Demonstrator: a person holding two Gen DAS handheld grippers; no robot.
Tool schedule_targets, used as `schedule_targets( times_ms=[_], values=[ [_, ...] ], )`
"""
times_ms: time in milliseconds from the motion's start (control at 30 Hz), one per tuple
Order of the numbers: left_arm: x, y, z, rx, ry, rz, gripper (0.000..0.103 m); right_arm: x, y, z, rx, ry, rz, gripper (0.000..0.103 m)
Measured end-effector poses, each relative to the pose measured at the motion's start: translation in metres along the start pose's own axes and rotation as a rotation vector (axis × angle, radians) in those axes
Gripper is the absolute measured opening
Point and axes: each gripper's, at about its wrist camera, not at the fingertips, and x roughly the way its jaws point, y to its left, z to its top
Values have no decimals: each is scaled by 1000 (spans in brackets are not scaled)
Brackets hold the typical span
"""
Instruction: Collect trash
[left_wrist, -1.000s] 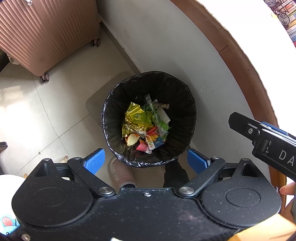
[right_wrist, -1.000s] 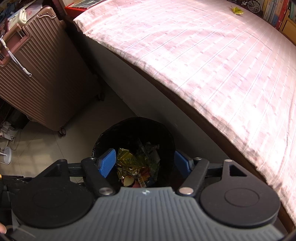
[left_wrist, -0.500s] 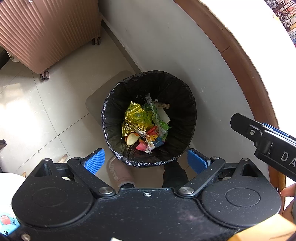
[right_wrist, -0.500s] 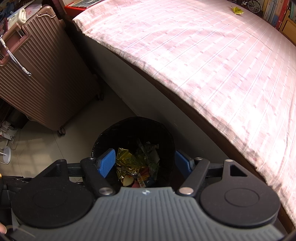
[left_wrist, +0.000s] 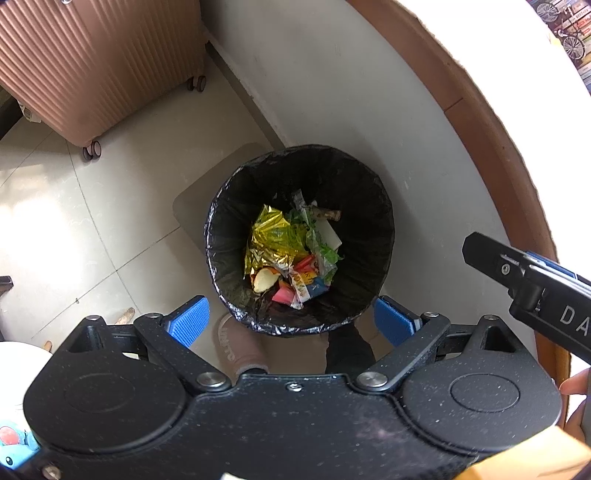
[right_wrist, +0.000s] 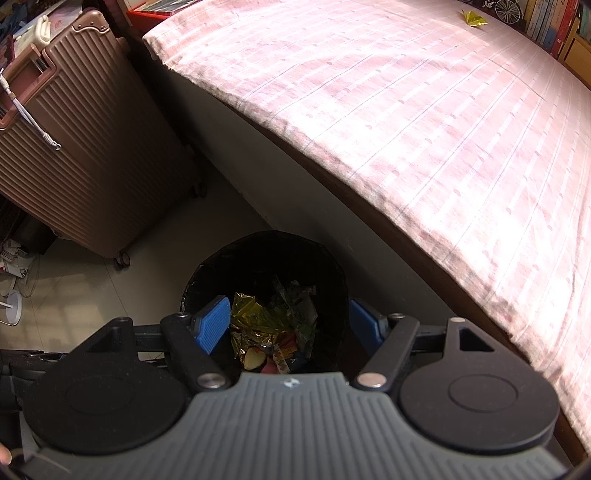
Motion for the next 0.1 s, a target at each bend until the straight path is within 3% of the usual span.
schedule_targets(
  times_ms=[100],
  values=[
    [0,-2,2,1,-3,13,96,1,-2,0,8,-1,-2,81]
  ],
)
